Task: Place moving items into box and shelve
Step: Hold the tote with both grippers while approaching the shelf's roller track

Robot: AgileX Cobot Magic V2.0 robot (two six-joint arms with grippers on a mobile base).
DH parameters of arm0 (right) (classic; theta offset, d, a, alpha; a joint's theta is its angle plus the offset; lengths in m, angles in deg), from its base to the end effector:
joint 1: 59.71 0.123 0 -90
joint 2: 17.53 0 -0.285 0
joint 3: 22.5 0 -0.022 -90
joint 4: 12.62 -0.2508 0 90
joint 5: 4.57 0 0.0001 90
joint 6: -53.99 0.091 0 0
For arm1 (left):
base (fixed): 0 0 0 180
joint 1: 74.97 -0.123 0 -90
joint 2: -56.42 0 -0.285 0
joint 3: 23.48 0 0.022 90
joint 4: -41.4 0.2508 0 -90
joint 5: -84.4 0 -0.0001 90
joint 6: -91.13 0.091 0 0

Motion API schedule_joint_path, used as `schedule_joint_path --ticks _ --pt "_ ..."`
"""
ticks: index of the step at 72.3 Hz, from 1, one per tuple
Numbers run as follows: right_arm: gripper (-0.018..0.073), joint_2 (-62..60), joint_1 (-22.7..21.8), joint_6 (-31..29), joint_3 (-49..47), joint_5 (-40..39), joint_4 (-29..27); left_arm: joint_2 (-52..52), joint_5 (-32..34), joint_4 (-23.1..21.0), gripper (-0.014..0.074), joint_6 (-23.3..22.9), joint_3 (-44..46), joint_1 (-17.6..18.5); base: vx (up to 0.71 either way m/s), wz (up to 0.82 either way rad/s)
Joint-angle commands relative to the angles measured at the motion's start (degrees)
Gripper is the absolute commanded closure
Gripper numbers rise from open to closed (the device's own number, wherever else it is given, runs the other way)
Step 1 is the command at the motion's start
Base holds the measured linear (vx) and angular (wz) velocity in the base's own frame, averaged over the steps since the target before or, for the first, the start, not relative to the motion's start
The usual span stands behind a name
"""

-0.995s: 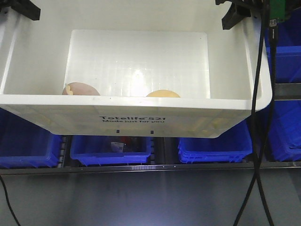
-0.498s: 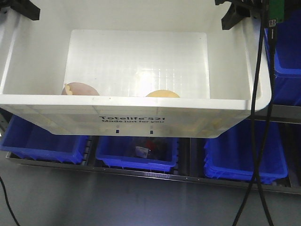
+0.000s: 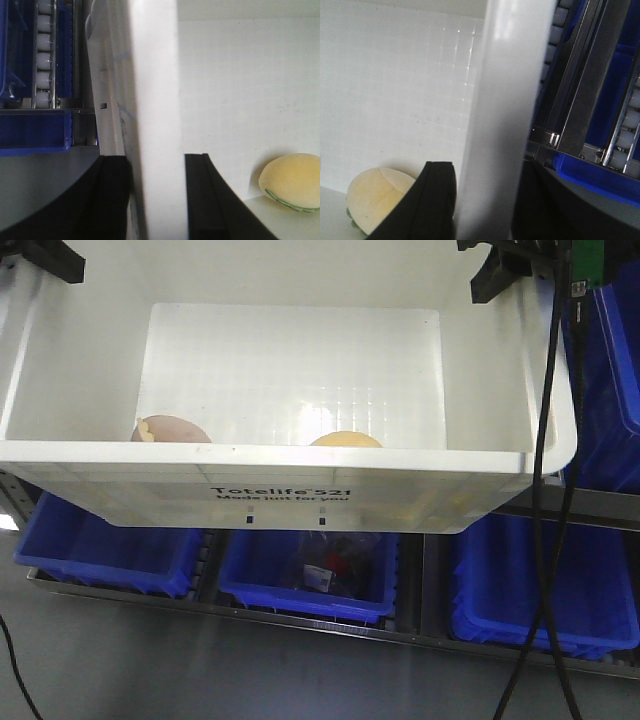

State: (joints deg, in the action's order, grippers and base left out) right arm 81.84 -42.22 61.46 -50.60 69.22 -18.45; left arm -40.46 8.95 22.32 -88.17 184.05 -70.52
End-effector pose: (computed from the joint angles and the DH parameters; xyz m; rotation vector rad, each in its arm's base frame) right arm 0.3109 0.1073 0.4313 -0.2259 2.5420 0.3065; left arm 0.3086 -0.0529 0.4451 0.1360 2.5009 -0.4667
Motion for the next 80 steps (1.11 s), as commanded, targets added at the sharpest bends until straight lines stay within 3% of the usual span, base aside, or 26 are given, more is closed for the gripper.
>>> schedule_joint_path --ticks 1,80 --pt "0.0564 -2.74 1.87 -0.8 -2.48 -0.33 -15.34 3.24 3.85 -21.63 0.0596 0.82 2.53 2.76 0.08 -0.03" --pt "0.0564 -2.74 1.87 -0.8 -2.48 -0.33 -15.34 3.24 3.85 -21.63 0.0596 0.82 2.53 2.76 0.06 -0.14"
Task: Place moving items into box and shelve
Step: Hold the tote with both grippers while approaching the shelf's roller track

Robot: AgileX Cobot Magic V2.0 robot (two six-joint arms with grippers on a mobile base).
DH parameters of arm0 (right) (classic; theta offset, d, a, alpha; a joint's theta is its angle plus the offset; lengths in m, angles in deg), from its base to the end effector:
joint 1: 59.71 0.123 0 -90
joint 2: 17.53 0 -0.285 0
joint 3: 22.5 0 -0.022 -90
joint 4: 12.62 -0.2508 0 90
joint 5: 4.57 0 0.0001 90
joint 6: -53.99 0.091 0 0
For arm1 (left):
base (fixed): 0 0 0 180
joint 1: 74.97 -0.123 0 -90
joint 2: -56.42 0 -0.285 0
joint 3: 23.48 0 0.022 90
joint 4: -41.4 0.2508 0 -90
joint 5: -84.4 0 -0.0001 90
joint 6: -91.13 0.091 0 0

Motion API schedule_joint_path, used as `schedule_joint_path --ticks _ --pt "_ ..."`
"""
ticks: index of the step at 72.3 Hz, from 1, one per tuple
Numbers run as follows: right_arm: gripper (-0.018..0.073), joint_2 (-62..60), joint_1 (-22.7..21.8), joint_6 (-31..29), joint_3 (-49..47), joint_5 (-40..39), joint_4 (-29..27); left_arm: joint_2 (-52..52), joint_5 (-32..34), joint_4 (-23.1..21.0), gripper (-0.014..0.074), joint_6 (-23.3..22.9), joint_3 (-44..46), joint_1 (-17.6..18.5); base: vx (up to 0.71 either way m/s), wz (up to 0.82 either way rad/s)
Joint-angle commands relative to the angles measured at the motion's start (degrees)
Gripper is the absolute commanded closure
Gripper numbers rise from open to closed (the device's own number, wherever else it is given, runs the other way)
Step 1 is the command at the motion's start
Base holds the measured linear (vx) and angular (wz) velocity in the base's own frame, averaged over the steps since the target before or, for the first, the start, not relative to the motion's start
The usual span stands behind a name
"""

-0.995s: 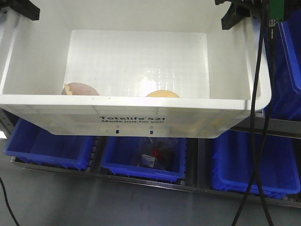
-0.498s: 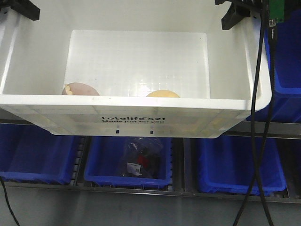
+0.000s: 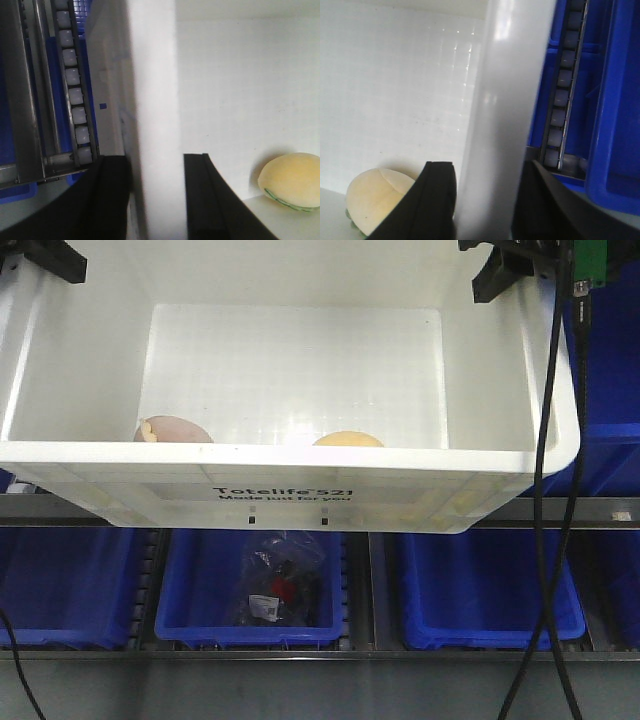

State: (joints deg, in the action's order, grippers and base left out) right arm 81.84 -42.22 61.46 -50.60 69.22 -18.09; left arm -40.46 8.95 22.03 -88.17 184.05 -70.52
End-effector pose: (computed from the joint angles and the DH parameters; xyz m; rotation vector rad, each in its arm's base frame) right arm 0.3111 0.1068 0.4313 -0.2256 2.5415 0.2983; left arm 0.3085 -0.0533 0.4452 0.1363 2.5000 -0.4734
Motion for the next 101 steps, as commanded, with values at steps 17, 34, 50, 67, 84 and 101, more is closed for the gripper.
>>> schedule_joint_path --ticks 17,34,50,67,84,101 --pt "0.0564 -2.74 1.87 -0.8 -2.48 -0.33 -15.7 3.24 3.85 -21.35 0.0596 0.82 2.53 2.76 0.0 0.01" --pt "0.0564 -2.74 1.87 -0.8 -2.48 -0.33 -15.7 3.24 3.85 -21.35 0.0596 0.82 2.53 2.76 0.0 0.0" --pt "0.0564 -2.74 1.87 -0.8 -2.48 -0.33 -15.7 3.24 3.85 -21.35 0.0596 0.82 2.53 2.76 0.0 0.0" --pt "0.0564 -2.74 1.87 -0.8 -2.48 -0.33 -15.7 3.24 3.85 -21.35 0.0596 0.82 2.53 2.76 0.0 0.0" --pt "0.0564 -2.74 1.87 -0.8 -2.48 -0.33 -15.7 3.24 3.85 -21.35 0.0596 0.82 2.53 2.76 0.0 0.0" --pt "0.0564 -2.74 1.87 -0.8 -2.48 -0.33 -15.7 3.24 3.85 -21.35 0.0596 0.82 2.53 2.76 0.0 0.0"
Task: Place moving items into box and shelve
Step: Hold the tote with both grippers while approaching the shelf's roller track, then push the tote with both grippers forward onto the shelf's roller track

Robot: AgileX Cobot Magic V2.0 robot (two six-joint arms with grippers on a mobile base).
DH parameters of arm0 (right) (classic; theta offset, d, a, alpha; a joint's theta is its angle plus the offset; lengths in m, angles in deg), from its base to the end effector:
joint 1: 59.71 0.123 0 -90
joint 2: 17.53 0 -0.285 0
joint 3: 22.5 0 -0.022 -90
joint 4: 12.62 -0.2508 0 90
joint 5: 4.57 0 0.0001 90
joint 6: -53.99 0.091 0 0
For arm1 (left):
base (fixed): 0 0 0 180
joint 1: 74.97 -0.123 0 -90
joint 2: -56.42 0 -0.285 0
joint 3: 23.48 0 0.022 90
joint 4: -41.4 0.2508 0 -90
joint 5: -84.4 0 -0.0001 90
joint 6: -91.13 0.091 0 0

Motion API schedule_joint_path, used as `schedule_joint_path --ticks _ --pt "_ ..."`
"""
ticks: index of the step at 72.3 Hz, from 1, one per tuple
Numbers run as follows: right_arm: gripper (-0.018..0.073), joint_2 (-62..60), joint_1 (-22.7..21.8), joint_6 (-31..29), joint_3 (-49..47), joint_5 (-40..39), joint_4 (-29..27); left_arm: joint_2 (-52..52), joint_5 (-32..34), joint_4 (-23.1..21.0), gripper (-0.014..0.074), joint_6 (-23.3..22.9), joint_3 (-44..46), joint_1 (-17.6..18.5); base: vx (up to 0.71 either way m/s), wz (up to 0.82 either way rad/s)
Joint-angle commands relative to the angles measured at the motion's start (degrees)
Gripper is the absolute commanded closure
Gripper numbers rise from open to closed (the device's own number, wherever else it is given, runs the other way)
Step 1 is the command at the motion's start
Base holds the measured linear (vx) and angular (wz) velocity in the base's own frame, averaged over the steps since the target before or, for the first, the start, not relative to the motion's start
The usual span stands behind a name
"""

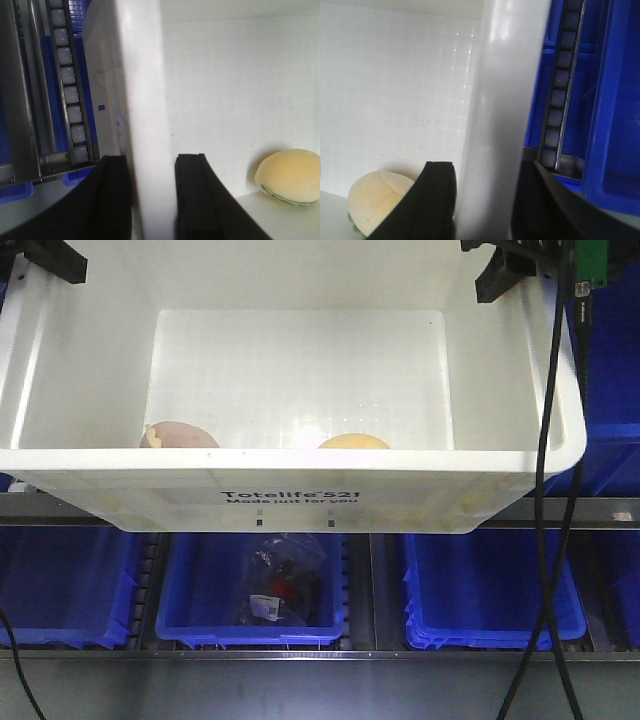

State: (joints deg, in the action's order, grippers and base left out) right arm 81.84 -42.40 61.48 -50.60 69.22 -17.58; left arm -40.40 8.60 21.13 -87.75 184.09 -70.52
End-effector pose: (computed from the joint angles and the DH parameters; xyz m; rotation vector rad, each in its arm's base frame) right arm 0.3116 0.1050 0.4312 -0.2208 2.5409 0.2854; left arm 0.3074 -0.0546 0.4459 0.1485 2.5002 -0.4913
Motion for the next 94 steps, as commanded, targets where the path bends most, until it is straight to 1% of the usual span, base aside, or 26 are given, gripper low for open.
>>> schedule_joint_path --ticks 1,37,47,52,57,71,85,94 --pt "0.0564 -2.74 2.06 -0.82 -2.48 -0.33 -16.21 3.18 4.2 -20.44 0.0596 0.4 2.49 2.76 0.0 0.0" --pt "0.0564 -2.57 2.06 -1.08 -2.45 -0.26 -16.21 3.13 6.89 -20.29 0.0596 0.54 2.49 2.76 0.0 0.0" --pt "0.0564 -1.93 2.06 -2.33 -2.37 -0.26 -16.42 3.13 8.64 -20.29 0.0596 3.38 2.36 2.76 0.0 0.0" --pt "0.0564 -1.32 2.06 -2.55 -2.37 -0.26 -16.42 3.13 8.88 -20.29 0.0596 3.44 2.36 2.76 0.0 0.0" --pt "0.0564 -0.7 2.06 -2.55 -2.37 -0.26 -16.53 3.13 8.89 -20.16 0.0596 3.44 2.36 2.76 0.0 0.0" --pt "0.0564 0.81 2.06 -2.55 -2.37 -0.32 -16.53 3.05 8.64 -17.75 0.0596 2.8 2.36 2.76 0.0 0.0" --pt "0.0564 1.64 2.06 -2.6 -2.37 -0.79 -16.57 1.43 4.93 -17.62 0.0596 1.31 2.36 2.76 0.0 0.0" --pt "0.0564 1.64 2.06 -2.75 -2.37 -1.16 -16.49 0.41 4.64 -16.28 0.0596 1.27 2.36 2.76 0.0 0.0"
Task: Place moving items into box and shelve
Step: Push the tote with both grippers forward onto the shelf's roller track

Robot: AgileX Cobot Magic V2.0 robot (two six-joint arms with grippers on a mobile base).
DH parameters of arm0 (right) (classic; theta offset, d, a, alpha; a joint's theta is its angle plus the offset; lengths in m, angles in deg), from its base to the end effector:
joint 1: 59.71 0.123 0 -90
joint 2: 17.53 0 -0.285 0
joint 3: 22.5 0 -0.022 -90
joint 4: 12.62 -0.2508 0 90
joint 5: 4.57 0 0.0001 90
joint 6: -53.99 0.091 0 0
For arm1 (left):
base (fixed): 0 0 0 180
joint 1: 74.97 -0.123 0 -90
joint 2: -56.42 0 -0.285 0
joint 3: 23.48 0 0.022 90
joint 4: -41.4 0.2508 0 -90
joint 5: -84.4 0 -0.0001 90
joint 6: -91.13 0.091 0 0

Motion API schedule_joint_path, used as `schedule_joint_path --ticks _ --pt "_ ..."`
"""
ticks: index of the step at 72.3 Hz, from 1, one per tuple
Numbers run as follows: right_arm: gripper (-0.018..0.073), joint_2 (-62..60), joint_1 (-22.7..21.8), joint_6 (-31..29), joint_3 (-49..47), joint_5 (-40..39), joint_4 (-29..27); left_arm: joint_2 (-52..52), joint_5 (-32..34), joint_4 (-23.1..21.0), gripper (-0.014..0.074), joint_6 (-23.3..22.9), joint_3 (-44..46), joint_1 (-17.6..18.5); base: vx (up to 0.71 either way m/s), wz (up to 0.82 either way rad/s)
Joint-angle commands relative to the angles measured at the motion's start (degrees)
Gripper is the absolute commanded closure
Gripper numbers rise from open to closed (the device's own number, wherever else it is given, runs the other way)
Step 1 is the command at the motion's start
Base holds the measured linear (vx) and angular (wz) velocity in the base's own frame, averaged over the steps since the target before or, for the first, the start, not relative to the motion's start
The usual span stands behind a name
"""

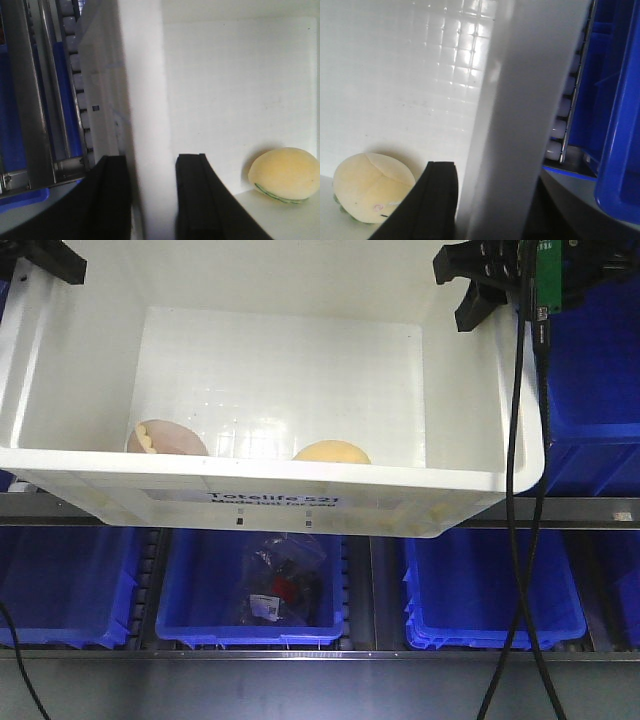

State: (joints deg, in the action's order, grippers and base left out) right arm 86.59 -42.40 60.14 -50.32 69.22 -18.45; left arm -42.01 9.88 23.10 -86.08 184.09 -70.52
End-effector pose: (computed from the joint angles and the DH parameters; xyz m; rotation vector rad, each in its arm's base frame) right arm 0.3345 0.1136 0.4017 -0.2535 2.6258 0.2793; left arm 0.3186 -0.0524 0.4372 0.1722 2.5069 -0.4350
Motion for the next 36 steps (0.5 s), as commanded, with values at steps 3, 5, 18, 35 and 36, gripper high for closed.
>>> schedule_joint_path --ticks 3,5,18,35,36 --pt "0.0564 -3.12 2.06 -1.46 -2.65 -1.3 -15.62 1.73 3.36 -18.13 0.0596 -0.4 2.36 2.76 0.0 0.0" --pt "0.0564 -3.12 2.06 -1.46 -2.65 -1.49 -15.62 1.49 3.36 -18.13 0.0596 -0.4 2.36 2.76 0.0 0.0" --pt "0.0564 -3.12 2.06 -1.86 -2.65 -3.97 -15.62 0.24 3.77 -17.86 0.0596 -0.34 2.36 2.76 0.0 0.0" --pt "0.0564 -2.35 2.06 -4.73 -2.65 -7.76 -15.71 -2.03 5.97 -16.31 0.0596 0.2 2.36 2.76 0.0 0.0" --pt "0.0564 -2.28 2.06 -4.81 -2.65 -8.01 -15.65 -2.24 6.01 -16.16 0.0596 0.2 2.36 2.76 0.0 0.0"
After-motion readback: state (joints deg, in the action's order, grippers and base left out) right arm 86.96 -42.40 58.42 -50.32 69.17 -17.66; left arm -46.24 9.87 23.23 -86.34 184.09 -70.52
